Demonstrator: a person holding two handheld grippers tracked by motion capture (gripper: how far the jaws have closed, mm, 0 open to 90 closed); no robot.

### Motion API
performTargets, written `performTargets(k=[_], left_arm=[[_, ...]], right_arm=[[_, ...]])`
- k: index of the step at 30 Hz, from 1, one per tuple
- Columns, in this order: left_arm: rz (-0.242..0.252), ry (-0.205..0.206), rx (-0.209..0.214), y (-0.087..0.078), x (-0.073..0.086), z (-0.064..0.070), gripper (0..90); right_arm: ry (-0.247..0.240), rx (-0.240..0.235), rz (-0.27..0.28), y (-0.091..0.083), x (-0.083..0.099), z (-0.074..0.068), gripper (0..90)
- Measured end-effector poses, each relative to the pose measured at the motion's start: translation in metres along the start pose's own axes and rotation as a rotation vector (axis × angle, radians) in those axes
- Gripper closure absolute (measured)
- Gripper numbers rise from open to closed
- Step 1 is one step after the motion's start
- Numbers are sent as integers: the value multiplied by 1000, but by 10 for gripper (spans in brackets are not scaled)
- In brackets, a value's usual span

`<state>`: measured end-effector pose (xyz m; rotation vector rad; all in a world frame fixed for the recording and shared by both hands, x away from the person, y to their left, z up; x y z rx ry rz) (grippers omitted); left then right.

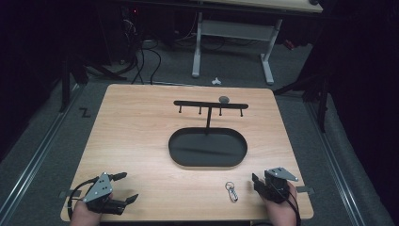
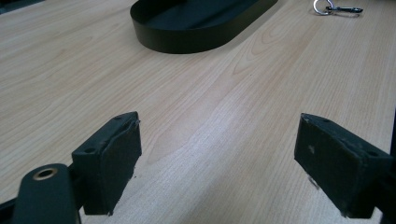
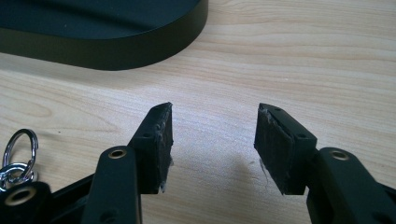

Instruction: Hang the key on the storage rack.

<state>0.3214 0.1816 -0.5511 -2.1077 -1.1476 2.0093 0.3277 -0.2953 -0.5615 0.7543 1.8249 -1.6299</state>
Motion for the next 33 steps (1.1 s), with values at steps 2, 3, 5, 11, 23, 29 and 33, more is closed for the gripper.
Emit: performTargets(k=[2,3,5,11,23,29,33], left_arm=[[5,-4,-5,1,-1,-1,153],[5,-4,-8,1,-1,-1,153],[6,-3,-10,2,-2,-1,153],[3,2,0,4,-3,0,153],[5,1,-5,3,-2,-1,153],[5,2,-7,3,-2,-1,153],[6,-4,-14,3,-2,-2,153]], right_arm=[[-1,10,2,0,0,2,446],[-1,15,5,0,1,2,432],[-7,28,9,1,1,4,404],[0,31,18,-3,0,4,346],[-23,-16,-5,-1,0,-3,229],[-24,-44,-6,-2,1,-6,210],[-17,-51,-3,-2,0,-6,210]])
Point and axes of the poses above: each handheld gripper's, and its own axes: y roughly forward along the jaws, x roughly out of its underside, z roughly to its right, the point moved 7 cm from there along y, roughly forward along the jaws, and after that the axes turned 8 degrees about y, right-handed, at the moved point
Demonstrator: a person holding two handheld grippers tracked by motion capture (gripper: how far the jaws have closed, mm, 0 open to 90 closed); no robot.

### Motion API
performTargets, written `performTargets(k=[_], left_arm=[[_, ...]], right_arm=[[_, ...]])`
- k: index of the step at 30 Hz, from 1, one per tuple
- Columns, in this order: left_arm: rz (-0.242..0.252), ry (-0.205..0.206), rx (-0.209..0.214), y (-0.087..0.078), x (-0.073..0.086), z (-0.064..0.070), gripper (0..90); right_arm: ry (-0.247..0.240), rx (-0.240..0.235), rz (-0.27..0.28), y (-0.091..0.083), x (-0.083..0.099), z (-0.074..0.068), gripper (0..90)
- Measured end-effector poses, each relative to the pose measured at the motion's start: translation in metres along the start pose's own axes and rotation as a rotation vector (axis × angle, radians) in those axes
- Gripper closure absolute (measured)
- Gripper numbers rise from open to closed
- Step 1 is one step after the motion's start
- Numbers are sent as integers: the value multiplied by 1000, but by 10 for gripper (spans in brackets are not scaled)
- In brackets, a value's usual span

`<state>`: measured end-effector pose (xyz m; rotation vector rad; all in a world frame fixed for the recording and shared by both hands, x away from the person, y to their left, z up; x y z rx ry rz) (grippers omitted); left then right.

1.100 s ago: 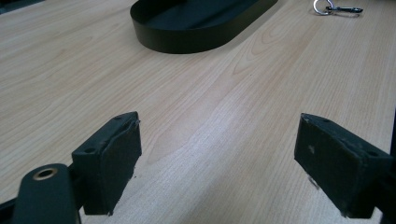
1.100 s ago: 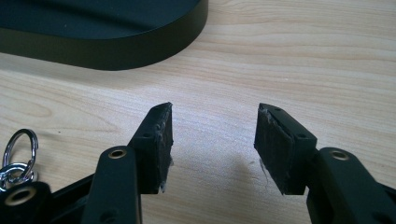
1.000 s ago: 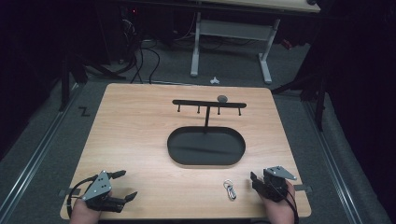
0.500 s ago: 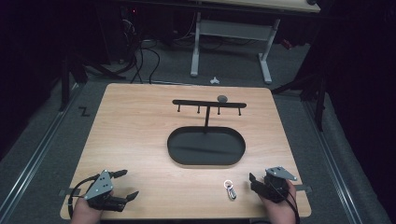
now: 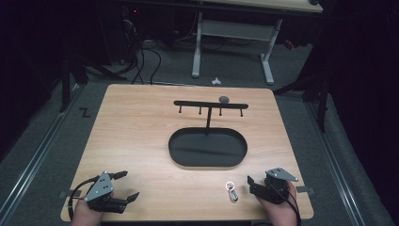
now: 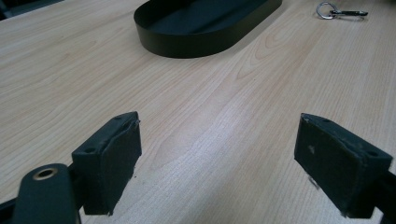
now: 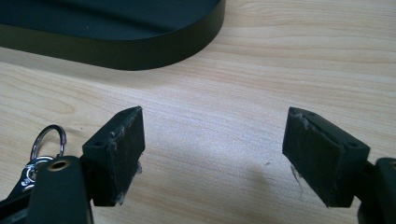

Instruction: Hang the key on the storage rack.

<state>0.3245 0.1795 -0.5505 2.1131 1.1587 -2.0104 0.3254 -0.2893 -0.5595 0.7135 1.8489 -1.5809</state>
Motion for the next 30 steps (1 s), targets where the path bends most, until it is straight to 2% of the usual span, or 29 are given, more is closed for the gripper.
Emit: performTargets(k=[3,5,9,13,17,20,24,27,30], left_arm=[[1,-2,-1,0,0,0,153],[-5,-2,7,1,1,0,153],[-5,2,10,1,1,1,153],[3,9,10,0,0,3,153],[5,7,10,-1,0,3,153],[6,12,14,-1,-1,4,153],[5,13,18,-1,-2,5,153],[2,17,23,-1,-1,5,153],[-2,15,24,0,-1,5,153]], right_arm=[[-5,-8,-1,0,0,-1,219],[-8,-10,-4,-1,1,-2,277],[-44,5,-6,-3,0,-4,343],[-107,21,-36,-6,-4,-10,379],[-132,-16,-89,-11,-12,-19,438],[-161,-22,-184,-11,-15,-21,440],[-152,-46,-263,-11,-23,-21,448],[-141,-46,-286,-11,-30,-19,441],[-162,-41,-311,-8,-33,-17,420]])
Point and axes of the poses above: each handheld gripper's, and its own axes: y roughly forward along the jaws, x roughly out of its underside, z roughly to its right, the point moved 7 cm from there along y, roughly forward along the jaws, and after that the axes turned 8 degrees about y, right-handed, at the moved point
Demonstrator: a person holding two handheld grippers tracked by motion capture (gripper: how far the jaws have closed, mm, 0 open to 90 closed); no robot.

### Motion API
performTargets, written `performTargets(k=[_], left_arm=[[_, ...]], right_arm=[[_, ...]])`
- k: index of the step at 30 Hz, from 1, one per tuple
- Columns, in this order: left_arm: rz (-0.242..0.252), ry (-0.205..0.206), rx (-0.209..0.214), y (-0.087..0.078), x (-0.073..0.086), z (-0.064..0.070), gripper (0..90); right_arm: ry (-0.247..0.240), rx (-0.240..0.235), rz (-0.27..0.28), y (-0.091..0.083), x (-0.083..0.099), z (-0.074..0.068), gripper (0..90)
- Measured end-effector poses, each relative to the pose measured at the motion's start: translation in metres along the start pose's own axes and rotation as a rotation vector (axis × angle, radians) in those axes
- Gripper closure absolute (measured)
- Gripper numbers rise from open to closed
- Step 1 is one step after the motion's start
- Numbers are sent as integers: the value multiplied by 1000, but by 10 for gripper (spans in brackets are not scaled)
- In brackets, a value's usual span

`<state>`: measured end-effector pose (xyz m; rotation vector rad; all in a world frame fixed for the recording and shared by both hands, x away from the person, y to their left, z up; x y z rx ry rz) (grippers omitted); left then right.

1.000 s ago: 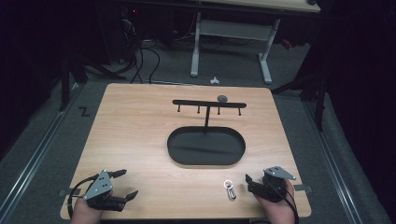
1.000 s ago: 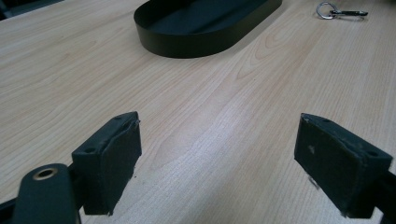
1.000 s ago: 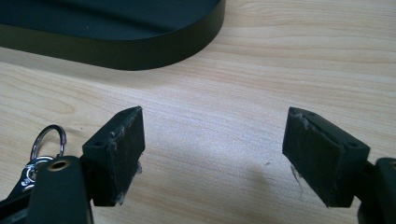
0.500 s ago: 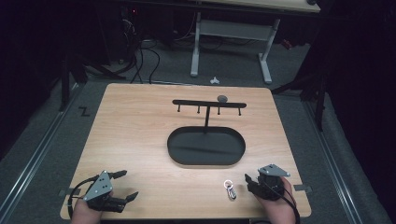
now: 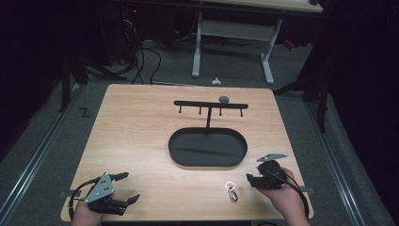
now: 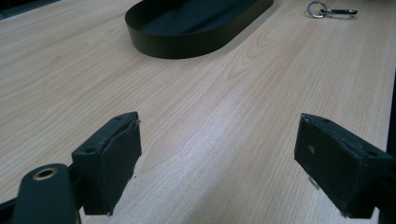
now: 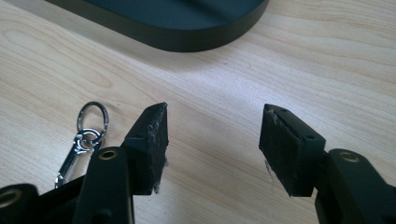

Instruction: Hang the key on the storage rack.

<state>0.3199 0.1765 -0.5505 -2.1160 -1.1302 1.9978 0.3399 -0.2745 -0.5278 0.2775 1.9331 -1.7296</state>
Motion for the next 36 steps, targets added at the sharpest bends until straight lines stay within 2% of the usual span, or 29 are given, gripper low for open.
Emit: performTargets(k=[8,12,17,21,29,34,36], left_arm=[[-2,1,1,1,0,1,153],[-4,-2,4,1,1,1,153],[-7,2,9,2,1,1,153],[-8,-4,7,2,1,1,153],[-15,0,11,3,1,2,153],[-15,1,12,3,1,2,153],[-13,0,10,3,1,2,153]], right_arm=[[-10,15,-98,7,6,4,375],[-36,28,-129,8,8,1,357],[-29,7,-151,9,11,-6,321],[-24,-16,-164,12,11,-11,328],[-72,-42,-158,11,8,-30,333],[-77,-91,-146,10,6,-47,327],[-82,-119,-159,15,10,-55,379]])
Point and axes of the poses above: each handheld gripper's, and its own axes: y roughly forward along the jaws, x roughly out of its underside, z roughly to its right, the point moved 7 cm from there along y, roughly forward along the jaws, and after that the axes turned 8 degrees about y, right-handed, at the moved point
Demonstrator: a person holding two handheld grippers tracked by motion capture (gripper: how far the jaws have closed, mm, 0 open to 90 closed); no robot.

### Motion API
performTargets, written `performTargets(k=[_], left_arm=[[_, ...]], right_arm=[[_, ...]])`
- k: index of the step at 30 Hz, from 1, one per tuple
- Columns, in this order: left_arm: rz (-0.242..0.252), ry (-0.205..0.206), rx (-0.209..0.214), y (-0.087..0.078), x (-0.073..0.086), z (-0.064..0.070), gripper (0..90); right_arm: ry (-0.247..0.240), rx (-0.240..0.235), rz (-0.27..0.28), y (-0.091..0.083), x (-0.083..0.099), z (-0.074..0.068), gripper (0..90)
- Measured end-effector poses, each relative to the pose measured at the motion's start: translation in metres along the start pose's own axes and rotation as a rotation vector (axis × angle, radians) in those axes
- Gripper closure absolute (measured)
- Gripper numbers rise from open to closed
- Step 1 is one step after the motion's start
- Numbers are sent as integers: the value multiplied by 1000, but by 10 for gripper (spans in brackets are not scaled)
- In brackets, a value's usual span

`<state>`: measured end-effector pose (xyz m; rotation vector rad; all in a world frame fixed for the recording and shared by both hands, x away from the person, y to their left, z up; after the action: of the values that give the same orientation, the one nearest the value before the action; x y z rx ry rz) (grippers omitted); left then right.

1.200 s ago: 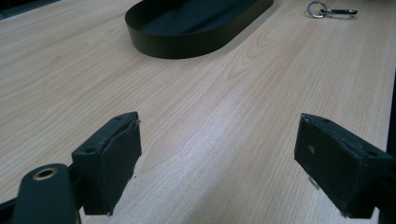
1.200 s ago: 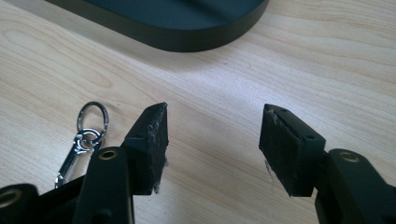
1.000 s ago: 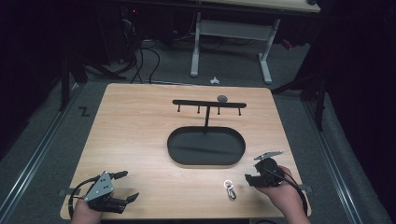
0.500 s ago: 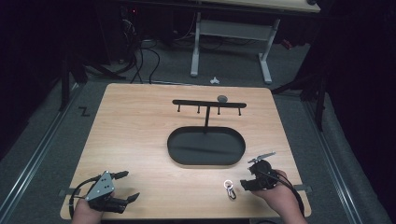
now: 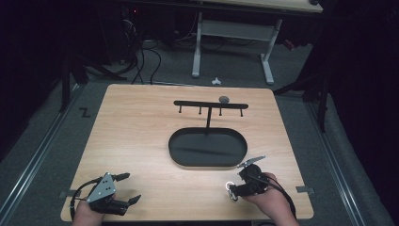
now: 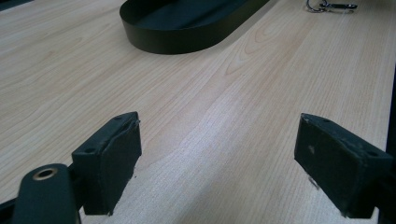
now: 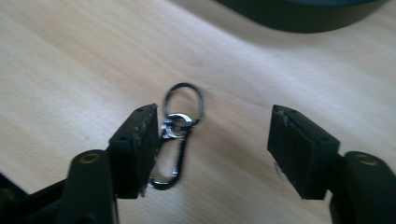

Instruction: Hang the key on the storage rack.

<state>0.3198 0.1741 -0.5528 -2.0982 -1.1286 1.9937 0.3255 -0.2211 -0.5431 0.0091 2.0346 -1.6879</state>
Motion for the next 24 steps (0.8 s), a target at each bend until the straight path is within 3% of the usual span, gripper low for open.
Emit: performTargets(k=[2,7,15,24], left_arm=[[2,0,2,0,0,0,153],[2,0,1,0,0,0,153],[-2,7,4,0,0,1,153],[-7,14,10,1,0,2,153]], right_arm=[[-5,-15,-12,4,2,-4,428],[-3,-2,-21,8,2,-6,536],[36,-51,-39,15,3,-8,485],[10,-39,-50,18,4,-12,591]])
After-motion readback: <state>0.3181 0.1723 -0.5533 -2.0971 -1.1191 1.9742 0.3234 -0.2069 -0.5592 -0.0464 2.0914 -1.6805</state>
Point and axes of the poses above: each handheld gripper's, and its own axes: y roughly forward along the jaws, x roughly out of its underside, z roughly to its right, the point moved 7 cm from there along y, roughly forward along the jaws, and after that the axes turned 8 degrees about y, right-handed, at the moved point
